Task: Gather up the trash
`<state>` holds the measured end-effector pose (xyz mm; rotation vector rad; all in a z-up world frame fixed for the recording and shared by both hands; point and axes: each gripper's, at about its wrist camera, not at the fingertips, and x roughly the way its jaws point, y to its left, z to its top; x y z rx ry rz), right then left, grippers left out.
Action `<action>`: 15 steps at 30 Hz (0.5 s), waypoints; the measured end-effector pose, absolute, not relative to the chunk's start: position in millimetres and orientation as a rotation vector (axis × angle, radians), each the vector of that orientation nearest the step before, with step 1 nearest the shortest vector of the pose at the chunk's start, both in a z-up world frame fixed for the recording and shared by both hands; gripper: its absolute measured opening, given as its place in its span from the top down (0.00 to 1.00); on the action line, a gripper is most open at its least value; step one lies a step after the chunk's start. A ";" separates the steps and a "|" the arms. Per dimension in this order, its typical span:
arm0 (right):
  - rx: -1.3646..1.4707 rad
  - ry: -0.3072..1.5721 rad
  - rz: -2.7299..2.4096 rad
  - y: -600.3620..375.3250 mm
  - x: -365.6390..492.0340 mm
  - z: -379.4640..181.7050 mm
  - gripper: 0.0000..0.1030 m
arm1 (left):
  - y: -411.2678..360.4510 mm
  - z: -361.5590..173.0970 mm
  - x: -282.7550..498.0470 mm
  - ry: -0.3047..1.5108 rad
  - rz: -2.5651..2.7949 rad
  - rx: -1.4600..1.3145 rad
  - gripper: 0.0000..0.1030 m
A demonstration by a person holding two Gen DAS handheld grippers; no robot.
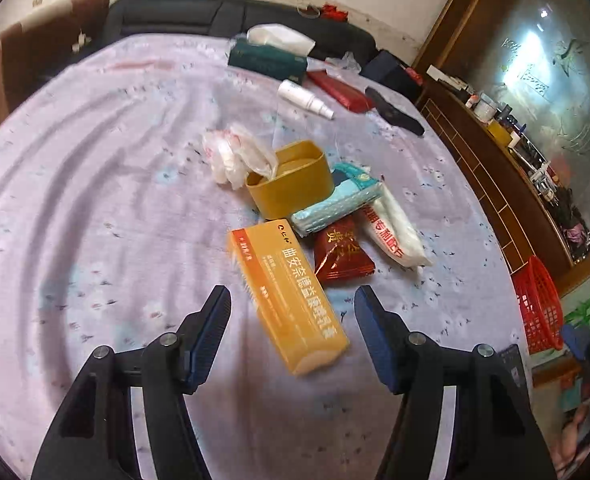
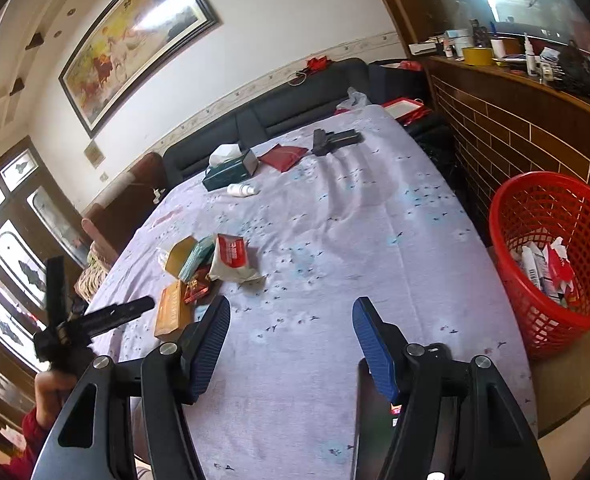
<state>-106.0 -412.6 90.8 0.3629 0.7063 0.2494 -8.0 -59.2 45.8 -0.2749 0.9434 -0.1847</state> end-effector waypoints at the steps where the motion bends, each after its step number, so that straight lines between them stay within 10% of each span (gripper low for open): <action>1: 0.360 0.709 0.248 -412.3 -106.3 89.9 0.34 | -61.2 42.4 -3.4 0.949 -0.173 -0.268 0.39; 15: 0.344 0.731 0.262 -391.9 -90.6 95.1 0.32 | -74.8 15.4 19.2 0.944 -0.165 -0.144 0.48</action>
